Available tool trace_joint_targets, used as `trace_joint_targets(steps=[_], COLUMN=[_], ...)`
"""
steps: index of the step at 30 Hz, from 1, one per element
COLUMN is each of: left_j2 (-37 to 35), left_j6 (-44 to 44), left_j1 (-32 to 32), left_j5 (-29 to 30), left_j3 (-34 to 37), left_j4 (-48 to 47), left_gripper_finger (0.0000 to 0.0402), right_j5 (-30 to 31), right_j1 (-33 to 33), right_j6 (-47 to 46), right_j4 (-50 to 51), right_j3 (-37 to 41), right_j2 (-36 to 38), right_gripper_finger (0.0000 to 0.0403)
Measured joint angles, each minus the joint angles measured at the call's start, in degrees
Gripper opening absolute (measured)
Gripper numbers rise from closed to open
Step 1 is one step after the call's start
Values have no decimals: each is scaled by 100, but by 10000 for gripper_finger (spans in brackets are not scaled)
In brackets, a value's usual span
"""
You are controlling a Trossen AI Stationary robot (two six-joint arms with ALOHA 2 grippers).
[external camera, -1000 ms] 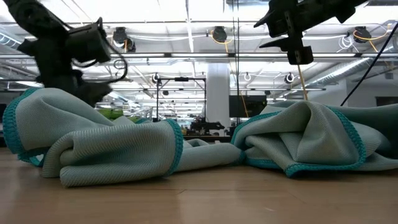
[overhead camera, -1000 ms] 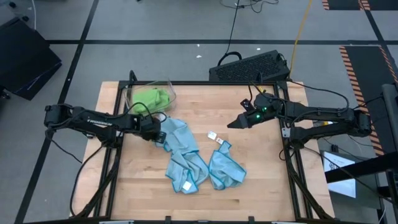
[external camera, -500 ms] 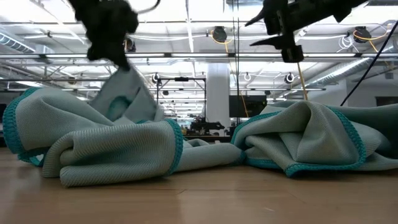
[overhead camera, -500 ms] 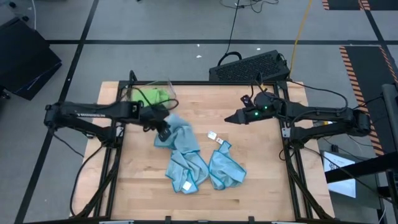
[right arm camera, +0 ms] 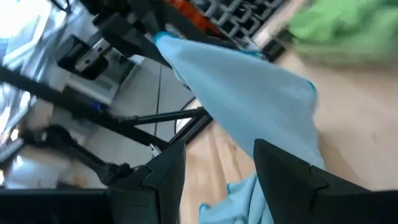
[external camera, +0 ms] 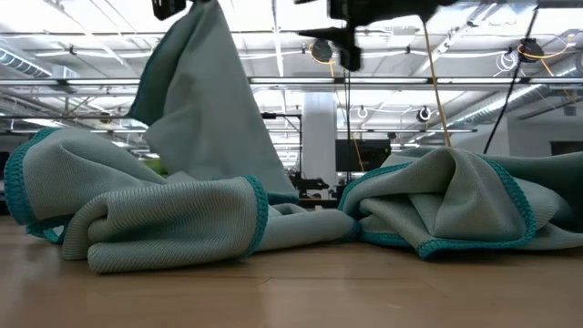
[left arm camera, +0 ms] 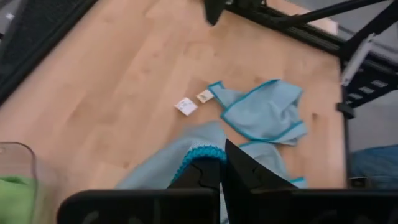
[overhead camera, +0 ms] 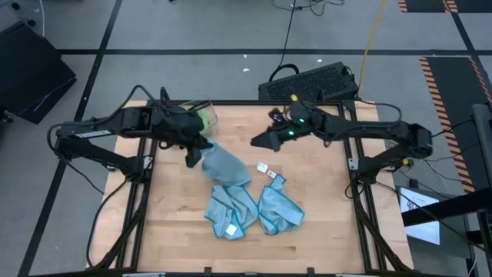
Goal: Fold microfiber towels
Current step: Fold the top center blue microfiber cloth
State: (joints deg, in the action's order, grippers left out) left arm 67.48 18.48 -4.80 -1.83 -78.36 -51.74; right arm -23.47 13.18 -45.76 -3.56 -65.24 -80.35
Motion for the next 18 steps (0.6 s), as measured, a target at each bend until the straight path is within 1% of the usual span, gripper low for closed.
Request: trace_joint_targets(steps=[3, 6, 8, 10, 13, 15, 18], left_j2=[0, 2, 2, 2, 2, 2, 2], left_j6=[194, 422, 522, 649, 1023, 1427, 1927], left_j1=[1, 59, 139, 241, 323, 319, 267], left_j5=[-296, -621, -675, -657, -416, -90, 502], left_j3=[-50, -51, -51, -51, -50, -51, -50], left_j4=[-35, -48, -48, -71, -99, -89, 94], left_gripper_finger=[3, 2, 2, 4, 4, 2, 6], right_j5=[-361, -761, -1002, -1188, -1264, -1221, -848], right_j1=[1, 0, -1, -3, -16, -27, -54], right_j6=[443, 640, 657, 662, 662, 682, 935], right_j4=[230, 246, 214, 231, 206, 196, 200], right_j3=[-589, -990, -1177, -1279, -1382, -1385, -1389], right_j2=[-479, -900, -1169, -1366, -1600, -1647, -1612], right_gripper_finger=[181, 184, 196, 218, 257, 281, 300])
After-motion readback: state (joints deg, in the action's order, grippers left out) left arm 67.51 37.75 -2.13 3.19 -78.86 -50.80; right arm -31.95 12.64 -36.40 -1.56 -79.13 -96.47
